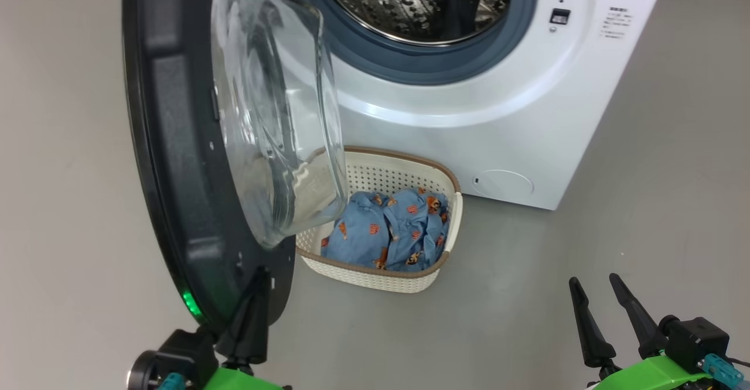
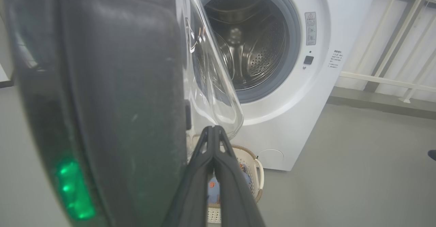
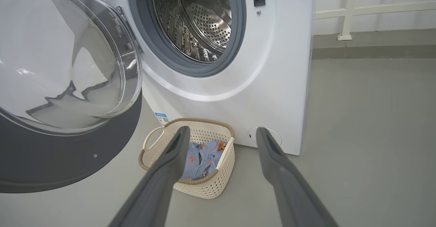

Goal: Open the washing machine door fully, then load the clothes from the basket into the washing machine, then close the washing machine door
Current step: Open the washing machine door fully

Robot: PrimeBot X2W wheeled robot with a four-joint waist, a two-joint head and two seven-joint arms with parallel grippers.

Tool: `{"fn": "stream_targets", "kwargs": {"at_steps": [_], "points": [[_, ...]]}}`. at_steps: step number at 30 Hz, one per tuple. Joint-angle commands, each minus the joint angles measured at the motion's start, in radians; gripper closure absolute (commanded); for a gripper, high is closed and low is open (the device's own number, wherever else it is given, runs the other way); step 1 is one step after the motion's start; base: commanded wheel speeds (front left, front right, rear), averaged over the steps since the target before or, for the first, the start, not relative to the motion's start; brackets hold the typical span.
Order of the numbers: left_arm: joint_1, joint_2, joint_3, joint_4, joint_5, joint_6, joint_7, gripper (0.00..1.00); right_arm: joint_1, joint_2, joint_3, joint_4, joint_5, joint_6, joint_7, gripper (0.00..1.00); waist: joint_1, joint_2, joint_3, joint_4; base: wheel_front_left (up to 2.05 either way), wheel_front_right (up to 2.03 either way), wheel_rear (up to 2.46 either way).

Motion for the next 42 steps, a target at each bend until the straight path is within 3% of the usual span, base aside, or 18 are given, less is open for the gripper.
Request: {"fn": "stream_targets", "kwargs": {"at_steps": [1, 15, 32, 42], "points": [[-0.005, 0.021, 0.057, -0.026, -0.014, 0.019, -0.004, 1.0, -0.017, -0.008, 0.028, -0.019, 0.0, 0.003, -0.007, 0.0, 0.0, 0.0, -0.009, 0.022, 0.0, 0.0, 0.0], [-0.008, 0.076, 0.193, 0.017, -0.077, 0.057, -0.005, 1.0, -0.014, -0.012, 0.042, -0.012, 0.005, 0.003, -0.007, 0.0, 0.0, 0.0, -0.018, 0.031, 0.0, 0.0, 0.0], [-0.136, 0.168, 0.401, 0.216, -0.115, 0.049, -0.006, 1.0, -0.044, -0.036, 0.056, -0.015, 0.005, 0.003, -0.007, 0.0, 0.0, 0.0, 0.006, -0.011, 0.0, 0.0, 0.0], [-0.189, 0.189, 0.499, 0.293, -0.103, 0.019, -0.007, 1.0, -0.053, -0.037, 0.055, -0.01, 0.007, 0.003, -0.007, 0.0, 0.0, 0.0, 0.016, -0.022, 0.0, 0.0, 0.0]]}}
